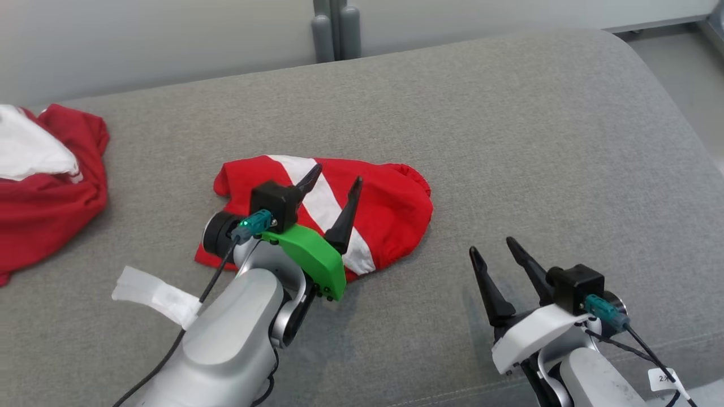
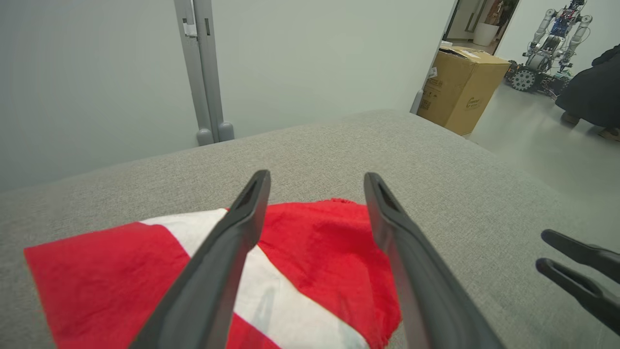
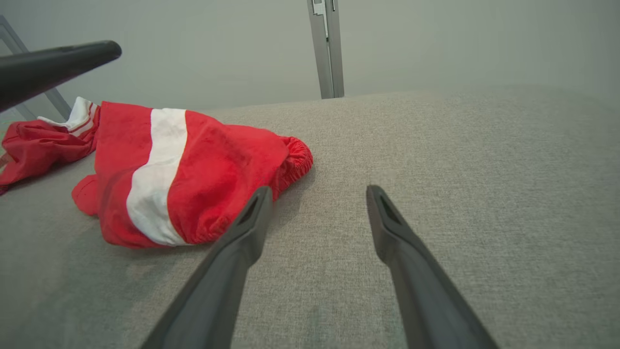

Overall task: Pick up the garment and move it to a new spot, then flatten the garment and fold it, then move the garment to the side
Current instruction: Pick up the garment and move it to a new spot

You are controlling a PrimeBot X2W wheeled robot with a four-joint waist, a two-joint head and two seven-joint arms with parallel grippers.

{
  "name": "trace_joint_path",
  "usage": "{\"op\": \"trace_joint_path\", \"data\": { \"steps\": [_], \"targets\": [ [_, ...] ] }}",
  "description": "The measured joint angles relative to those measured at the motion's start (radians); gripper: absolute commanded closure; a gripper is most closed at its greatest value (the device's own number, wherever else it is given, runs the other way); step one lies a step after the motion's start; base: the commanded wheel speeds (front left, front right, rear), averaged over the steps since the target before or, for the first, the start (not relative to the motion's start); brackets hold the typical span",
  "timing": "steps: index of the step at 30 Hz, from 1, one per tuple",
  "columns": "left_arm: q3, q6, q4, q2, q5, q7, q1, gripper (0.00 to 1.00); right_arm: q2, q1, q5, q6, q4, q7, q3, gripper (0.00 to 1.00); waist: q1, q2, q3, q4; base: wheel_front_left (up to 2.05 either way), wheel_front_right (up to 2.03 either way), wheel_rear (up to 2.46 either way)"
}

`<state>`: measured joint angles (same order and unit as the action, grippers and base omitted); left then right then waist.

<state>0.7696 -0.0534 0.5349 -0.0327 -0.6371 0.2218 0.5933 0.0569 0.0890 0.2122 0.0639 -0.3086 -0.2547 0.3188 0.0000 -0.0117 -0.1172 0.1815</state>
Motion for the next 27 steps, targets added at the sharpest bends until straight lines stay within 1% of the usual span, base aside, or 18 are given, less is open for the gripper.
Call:
{"op": "trace_joint_path", "data": {
  "steps": [5,9,13,15,21,27],
  "targets": [
    [0.006,-0.010,-0.015,-0.001,0.027,0.009,-0.047,0.00,-0.002,-0.015,0.052,0.016,-0.056,0.000,0.017,0.00,0.0000,0.0000,0.016,-0.066,0.00,0.00,0.00],
    [0.006,-0.022,-0.040,-0.001,0.036,0.018,-0.078,0.00,-0.001,-0.016,0.154,0.023,-0.085,0.000,0.041,0.00,0.0000,0.0000,0.024,-0.121,0.00,0.00,0.00],
    [0.007,-0.028,-0.071,-0.002,0.037,0.021,-0.107,0.00,-0.001,-0.016,0.198,0.024,-0.115,0.000,0.071,0.00,0.0000,0.0000,0.028,-0.175,0.00,0.00,0.00],
    [0.007,-0.031,-0.088,-0.002,0.038,0.021,-0.119,0.00,-0.002,-0.015,0.218,0.032,-0.130,0.000,0.084,0.00,0.0000,0.0000,0.029,-0.201,0.00,0.00,0.00],
    [0.007,-0.035,-0.124,-0.005,0.049,0.027,-0.132,0.00,-0.001,0.005,0.295,0.033,-0.176,0.000,0.111,0.00,0.0000,0.0000,0.023,-0.273,0.00,0.00,0.00],
    [0.006,-0.040,-0.156,-0.006,0.064,0.027,-0.137,0.00,-0.001,0.049,0.383,0.034,-0.224,0.005,0.119,0.00,-0.0001,0.0000,0.004,-0.325,0.00,0.00,0.00]
  ]
}}
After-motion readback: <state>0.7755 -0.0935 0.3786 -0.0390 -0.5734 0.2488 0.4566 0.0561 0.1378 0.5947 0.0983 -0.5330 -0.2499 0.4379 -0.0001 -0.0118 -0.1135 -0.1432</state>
